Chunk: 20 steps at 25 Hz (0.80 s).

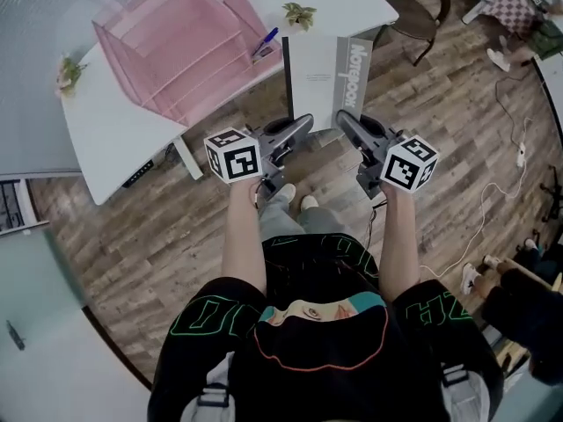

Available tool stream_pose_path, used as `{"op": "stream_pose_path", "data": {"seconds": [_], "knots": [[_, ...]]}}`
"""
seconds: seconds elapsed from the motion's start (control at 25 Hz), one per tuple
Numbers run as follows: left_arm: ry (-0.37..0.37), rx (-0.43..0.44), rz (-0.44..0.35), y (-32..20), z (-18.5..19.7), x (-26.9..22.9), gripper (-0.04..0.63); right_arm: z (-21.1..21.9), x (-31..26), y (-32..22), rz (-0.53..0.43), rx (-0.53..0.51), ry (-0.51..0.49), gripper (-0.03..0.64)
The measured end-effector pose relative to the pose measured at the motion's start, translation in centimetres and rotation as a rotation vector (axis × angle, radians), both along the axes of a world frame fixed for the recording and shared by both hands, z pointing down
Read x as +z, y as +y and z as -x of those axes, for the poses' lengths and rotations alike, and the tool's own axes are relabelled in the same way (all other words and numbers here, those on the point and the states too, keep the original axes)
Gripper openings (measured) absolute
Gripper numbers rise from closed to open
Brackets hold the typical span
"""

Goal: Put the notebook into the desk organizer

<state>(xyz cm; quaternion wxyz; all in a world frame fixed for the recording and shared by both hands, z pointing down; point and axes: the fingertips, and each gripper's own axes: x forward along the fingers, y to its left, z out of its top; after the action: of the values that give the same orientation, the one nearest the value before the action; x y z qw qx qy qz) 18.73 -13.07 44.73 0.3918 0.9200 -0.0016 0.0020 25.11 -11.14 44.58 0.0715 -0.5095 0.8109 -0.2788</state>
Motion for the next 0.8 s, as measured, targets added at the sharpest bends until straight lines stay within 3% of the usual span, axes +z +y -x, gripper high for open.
{"op": "stream_pose_path", "data": {"seconds": [0.36,0.64,0.8], "knots": [[-0.024,-0.324,0.02,0.1,9.6,0.7,0.005,9.3,1.0,-2.0,0.006,-0.322,-0.039,0.018],[-0.031,-0.455,0.121,-1.4,14.8,1.6,0.005,14.6,1.8,-4.4,0.072,-0.462,-0.049,0.018],[-0.026,-0.495,0.166,-2.9,16.9,2.4,0.005,16.7,2.6,-6.0,0.108,-0.492,-0.048,0.018]]}}
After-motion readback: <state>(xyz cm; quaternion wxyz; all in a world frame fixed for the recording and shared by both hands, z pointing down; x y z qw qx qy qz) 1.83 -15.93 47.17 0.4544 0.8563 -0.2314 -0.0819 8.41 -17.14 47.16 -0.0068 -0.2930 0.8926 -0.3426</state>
